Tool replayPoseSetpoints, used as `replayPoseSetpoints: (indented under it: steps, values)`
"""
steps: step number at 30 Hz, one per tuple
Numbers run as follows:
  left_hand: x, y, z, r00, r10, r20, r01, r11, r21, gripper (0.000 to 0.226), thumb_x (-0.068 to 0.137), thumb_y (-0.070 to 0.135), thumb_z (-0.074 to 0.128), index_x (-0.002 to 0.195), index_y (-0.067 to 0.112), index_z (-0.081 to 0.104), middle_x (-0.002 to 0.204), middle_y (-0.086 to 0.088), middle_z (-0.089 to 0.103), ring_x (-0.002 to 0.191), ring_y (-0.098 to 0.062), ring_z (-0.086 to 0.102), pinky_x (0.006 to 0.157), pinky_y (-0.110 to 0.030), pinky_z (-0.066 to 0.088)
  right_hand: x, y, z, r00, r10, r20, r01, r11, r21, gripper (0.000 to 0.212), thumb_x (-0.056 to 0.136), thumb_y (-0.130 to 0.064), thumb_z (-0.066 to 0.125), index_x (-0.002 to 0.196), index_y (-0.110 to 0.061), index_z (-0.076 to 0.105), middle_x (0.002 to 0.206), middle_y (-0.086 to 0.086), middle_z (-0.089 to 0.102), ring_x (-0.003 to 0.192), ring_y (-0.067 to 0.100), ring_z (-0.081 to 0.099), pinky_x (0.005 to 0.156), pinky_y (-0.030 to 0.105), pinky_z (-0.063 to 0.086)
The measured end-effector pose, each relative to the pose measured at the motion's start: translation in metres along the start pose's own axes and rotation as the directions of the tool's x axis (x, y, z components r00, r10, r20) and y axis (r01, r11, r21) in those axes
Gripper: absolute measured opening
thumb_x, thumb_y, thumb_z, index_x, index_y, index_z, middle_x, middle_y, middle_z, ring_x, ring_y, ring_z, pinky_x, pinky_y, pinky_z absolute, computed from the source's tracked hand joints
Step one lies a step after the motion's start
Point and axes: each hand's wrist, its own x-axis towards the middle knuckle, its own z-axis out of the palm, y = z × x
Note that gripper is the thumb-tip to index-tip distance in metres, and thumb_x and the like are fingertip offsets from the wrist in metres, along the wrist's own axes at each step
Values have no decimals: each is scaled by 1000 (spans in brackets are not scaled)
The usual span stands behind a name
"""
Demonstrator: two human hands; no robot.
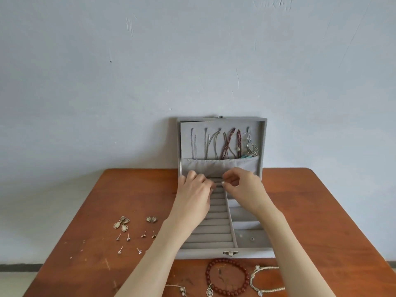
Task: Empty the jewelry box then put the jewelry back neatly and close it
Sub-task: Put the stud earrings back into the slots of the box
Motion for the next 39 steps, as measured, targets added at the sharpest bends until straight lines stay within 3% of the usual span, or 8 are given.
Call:
replayPoseSetpoints:
  steps: [9, 14, 18, 22, 26, 28, 35, 39]
  values:
    - [4, -4, 4, 994, -62, 88, 64, 998, -15, 30, 97, 21, 40, 123, 24, 54, 115, 6, 59, 112, -17, 38, 85, -28, 22, 4, 3, 4, 992, -54, 118, 65, 994, -93, 13, 83, -5, 59, 91, -12, 68, 78, -3, 60, 77, 10, 54, 60, 0, 37]
    - [4, -4, 4, 995, -82, 65, 86, 994, -63, 25, 96, 23, 45, 116, 21, 59, 111, 7, 62, 111, -16, 39, 84, -26, 20, 5, 3, 7, 993, -90, 81, 98, 990, -100, 12, 81, -5, 61, 91, -9, 66, 79, -3, 60, 77, 9, 52, 59, 1, 36]
    - [4, -3, 5, 994, -98, 53, 104, 988, -114, 22, 94, 22, 49, 112, 20, 61, 109, 7, 64, 109, -15, 40, 83, -25, 20, 5, 3, 9, 992, -98, 80, 108, 987, -123, 10, 81, -5, 62, 89, -7, 67, 76, -3, 58, 77, 10, 49, 58, 11, 34]
    - [3, -4, 8, 992, -121, 35, 125, 978, -169, 17, 91, 20, 55, 104, 17, 66, 101, 4, 65, 106, -17, 43, 87, -26, 27, 5, 4, 11, 990, -123, 69, 131, 981, -141, 9, 81, -6, 63, 88, -6, 68, 79, -3, 54, 76, 10, 47, 58, 3, 34]
    - [3, -5, 10, 993, -116, 19, 117, 974, -192, 15, 88, 15, 60, 100, 13, 69, 97, -1, 64, 102, -21, 45, 89, -34, 37, 6, 6, 16, 989, -132, 64, 140, 977, -162, 9, 81, -5, 62, 86, -5, 69, 85, -1, 49, 76, 12, 45, 59, 12, 32]
    - [3, -5, 11, 994, -110, 8, 109, 975, -196, 14, 87, 14, 61, 98, 12, 69, 96, -2, 62, 100, -22, 45, 88, -35, 39, 6, 7, 17, 990, -123, 64, 132, 978, -162, 9, 82, -5, 61, 87, -5, 69, 89, 0, 47, 78, 13, 44, 61, 14, 28]
    - [1, -5, 9, 999, -37, -1, 37, 989, -141, 18, 89, 18, 58, 103, 11, 68, 98, -4, 57, 101, -23, 45, 87, -38, 42, 5, 7, 15, 992, -102, 72, 113, 979, -167, 11, 85, -10, 61, 94, -6, 66, 102, 5, 48, 85, 15, 46, 76, 20, 35]
    - [-6, -5, -5, 997, 7, -74, -19, 987, -162, 22, 89, 20, 57, 107, 10, 64, 98, -3, 57, 99, -18, 51, 85, -28, 45, -7, 3, 16, 985, -172, -35, 161, 965, -208, 18, 87, -12, 57, 104, -8, 63, 107, 7, 56, 101, 24, 52, 87, 30, 42]
